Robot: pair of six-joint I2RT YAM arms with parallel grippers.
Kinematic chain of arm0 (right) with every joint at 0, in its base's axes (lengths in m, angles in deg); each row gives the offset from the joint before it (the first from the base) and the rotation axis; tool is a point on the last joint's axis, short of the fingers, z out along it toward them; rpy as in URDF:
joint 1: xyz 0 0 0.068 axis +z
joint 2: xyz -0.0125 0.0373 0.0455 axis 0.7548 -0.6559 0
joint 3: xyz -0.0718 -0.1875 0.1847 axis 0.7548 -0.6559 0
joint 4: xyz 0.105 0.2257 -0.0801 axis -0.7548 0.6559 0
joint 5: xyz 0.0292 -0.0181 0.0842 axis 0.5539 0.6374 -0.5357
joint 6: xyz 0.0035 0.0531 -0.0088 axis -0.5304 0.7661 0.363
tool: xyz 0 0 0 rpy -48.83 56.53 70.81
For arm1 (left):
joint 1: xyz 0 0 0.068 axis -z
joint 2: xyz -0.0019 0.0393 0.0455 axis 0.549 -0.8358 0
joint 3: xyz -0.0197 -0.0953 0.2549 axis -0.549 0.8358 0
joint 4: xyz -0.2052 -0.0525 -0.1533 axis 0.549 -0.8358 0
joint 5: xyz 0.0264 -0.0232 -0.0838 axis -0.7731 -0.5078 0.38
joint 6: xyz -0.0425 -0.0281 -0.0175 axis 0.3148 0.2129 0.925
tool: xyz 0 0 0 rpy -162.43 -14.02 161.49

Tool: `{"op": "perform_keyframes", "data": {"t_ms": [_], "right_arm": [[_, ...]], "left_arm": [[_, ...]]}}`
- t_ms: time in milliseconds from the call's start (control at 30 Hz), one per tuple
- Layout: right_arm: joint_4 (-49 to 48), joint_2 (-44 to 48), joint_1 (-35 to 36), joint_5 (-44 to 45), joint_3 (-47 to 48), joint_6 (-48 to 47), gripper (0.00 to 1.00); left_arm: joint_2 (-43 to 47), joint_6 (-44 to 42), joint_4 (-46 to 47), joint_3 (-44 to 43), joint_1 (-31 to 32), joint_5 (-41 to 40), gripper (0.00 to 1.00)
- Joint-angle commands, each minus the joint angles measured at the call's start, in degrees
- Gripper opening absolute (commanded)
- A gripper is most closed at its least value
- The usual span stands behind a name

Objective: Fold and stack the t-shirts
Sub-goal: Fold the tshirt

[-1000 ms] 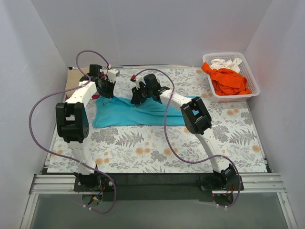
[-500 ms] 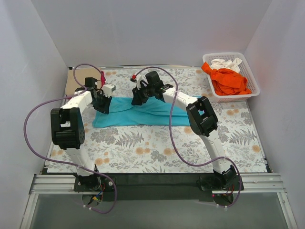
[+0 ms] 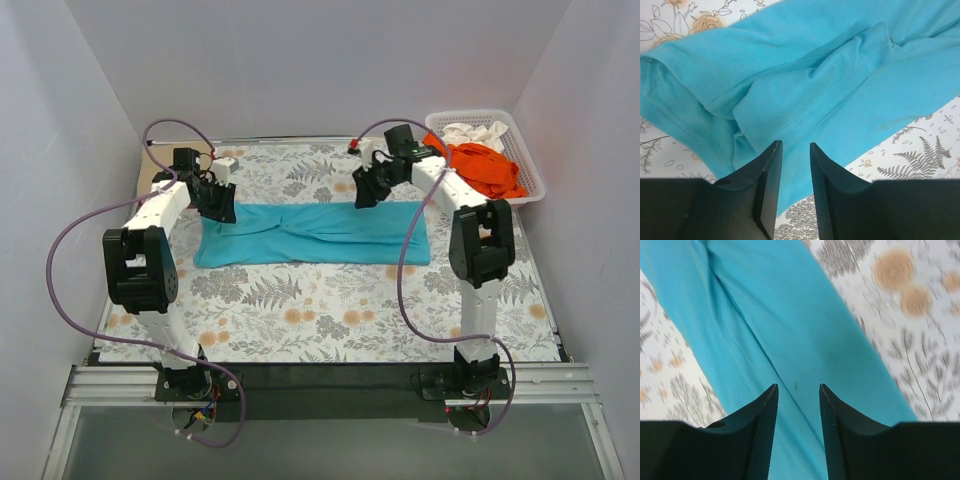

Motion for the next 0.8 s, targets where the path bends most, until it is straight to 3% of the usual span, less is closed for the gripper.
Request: {"op": "perform_keyframes", "data": {"t_ms": [0, 67, 167, 767], "right_arm": [[9.96, 4.72, -1.87, 2.41, -5.11, -8.71, 0.38], [11.64, 6.13, -2.84, 1.98, -6.35, -11.79, 0.39], [11.82, 7.28, -2.67, 4.24, -9.60, -14.26, 0.47], [6.64, 2.62, -5.74, 27.19, -15.58, -18.66, 0.31]], "left_arm": [[0.60, 5.25, 0.96, -0.09, 0.55, 0.43, 0.29], [0.08, 6.30, 1.75, 0.00, 0.64, 0.17, 0.29], [-0.80, 7.53, 2.54, -0.08, 3.88, -0.88, 0.30], [-8.62, 8.51, 6.14, 2.47, 5.39, -11.26, 0.28]]}}
